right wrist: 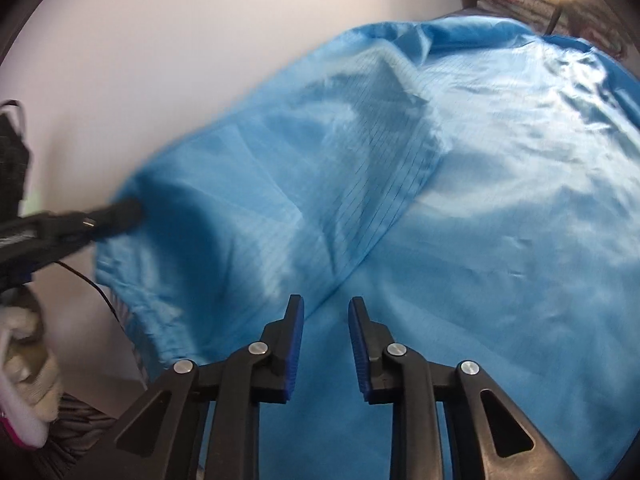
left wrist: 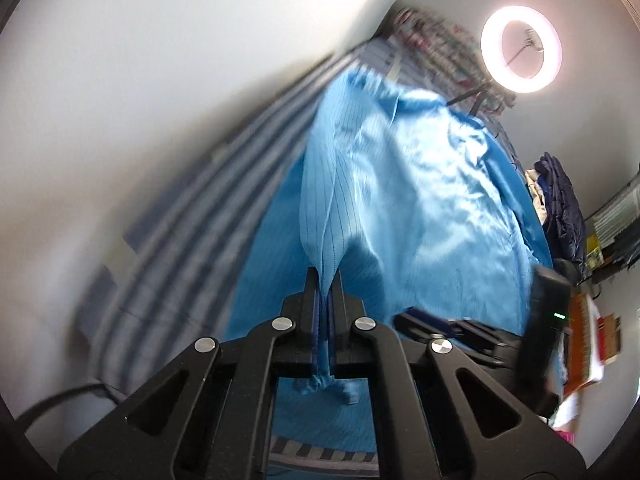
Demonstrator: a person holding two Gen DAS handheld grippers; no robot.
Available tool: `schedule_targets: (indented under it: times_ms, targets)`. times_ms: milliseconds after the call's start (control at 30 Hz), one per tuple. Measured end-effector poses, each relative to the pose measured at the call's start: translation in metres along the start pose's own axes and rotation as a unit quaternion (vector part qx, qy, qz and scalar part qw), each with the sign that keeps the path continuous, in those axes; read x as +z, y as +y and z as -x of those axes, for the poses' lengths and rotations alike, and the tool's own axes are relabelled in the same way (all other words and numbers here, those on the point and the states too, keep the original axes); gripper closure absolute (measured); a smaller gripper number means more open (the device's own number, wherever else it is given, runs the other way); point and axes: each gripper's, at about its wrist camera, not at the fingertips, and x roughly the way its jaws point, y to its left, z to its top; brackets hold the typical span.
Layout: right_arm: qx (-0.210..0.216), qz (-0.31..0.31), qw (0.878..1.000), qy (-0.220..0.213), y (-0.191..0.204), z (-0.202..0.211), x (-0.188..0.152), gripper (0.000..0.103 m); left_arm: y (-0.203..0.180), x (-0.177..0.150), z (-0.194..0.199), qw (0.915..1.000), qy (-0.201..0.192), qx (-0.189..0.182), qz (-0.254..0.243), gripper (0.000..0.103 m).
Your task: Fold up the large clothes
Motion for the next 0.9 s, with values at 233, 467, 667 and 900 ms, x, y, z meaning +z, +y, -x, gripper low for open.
schedule_targets:
  times_ms: [233, 467, 667, 900]
  targets:
    - [0.055, -0.002, 0.998, 0.016, 0.023, -0.025, 0.016, 0.077, -0.025, 0.002, 0.038, 0.9926, -0.043, 0.037, -0.107, 0.103]
    - [0.043, -0.038, 0.997, -0.051, -0.020, 0.043, 0.044, 0.031, -0.055, -0.031, 0.021, 0.9843, -0.018, 0.028, -0.174, 0.103]
    - [0.044, -0.058, 0.994, -0.077, -0.031, 0.068, 0.118, 0.026, -0.081, -0.052, 0.017, 0.9727, -0.023, 0.034, -0.229, 0.103]
    - [0.033, -0.047, 0.997, -0.052, 0.003, 0.037, 0.174, 0.026, -0.092, -0.061, 0.010, 0.9681, -0.010, 0.025, -0.249, 0.103]
